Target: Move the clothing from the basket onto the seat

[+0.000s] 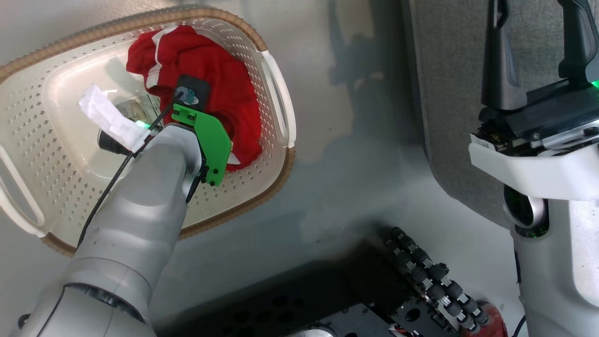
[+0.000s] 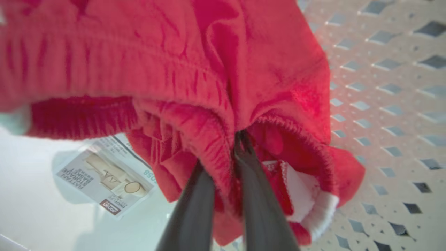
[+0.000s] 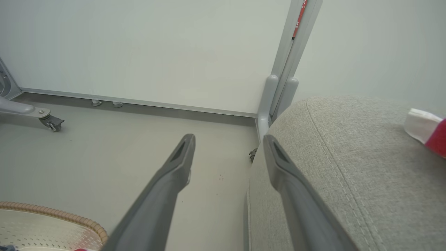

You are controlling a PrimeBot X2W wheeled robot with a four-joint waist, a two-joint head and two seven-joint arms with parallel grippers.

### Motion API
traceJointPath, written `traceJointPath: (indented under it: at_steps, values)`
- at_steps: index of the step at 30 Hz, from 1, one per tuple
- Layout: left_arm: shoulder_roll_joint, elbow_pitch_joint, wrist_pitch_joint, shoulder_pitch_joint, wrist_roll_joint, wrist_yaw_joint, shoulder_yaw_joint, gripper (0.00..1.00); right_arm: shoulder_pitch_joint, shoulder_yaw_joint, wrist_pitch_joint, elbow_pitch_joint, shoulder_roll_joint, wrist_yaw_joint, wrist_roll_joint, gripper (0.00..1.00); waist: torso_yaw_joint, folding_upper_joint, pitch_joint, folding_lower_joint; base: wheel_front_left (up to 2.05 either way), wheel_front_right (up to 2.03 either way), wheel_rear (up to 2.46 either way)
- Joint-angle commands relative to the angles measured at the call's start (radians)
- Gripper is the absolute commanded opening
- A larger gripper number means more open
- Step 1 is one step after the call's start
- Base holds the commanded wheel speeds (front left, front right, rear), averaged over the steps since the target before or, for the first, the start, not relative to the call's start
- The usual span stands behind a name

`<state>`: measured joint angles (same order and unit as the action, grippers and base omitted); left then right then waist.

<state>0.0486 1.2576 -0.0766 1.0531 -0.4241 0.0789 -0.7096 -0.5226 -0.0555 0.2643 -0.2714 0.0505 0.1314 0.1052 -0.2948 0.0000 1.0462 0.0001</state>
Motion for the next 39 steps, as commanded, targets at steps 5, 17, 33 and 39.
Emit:
traceJointPath:
  at_steps: [5,17,33,39]
  values:
    - [0.003,-0.011,0.081,-0.007,0.007,0.007,-0.025,0.0,0.001,0.006,0.0,0.0,0.0,-0.001,-0.004,1.0,0.031,0.0,-0.049,-0.0001,0.0,0.0,0.0]
    - [0.003,-0.043,0.283,-0.115,-0.004,-0.004,-0.075,0.0,0.041,-0.002,0.0,0.035,0.001,-0.001,-0.058,1.0,0.116,0.0,-0.257,-0.0001,0.0,0.0,0.0]
    - [0.027,-0.46,0.341,-0.412,-0.001,-0.01,-0.028,0.0,0.233,-0.01,0.0,0.12,0.018,-0.001,-0.053,1.0,0.236,0.0,-0.676,-0.0001,0.0,0.0,0.0]
    - [0.043,-0.652,0.341,-0.557,0.045,-0.012,0.061,0.0,0.328,-0.027,0.0,0.15,0.023,-0.001,-0.045,1.0,0.254,0.0,-0.822,-0.0001,0.0,0.0,0.0]
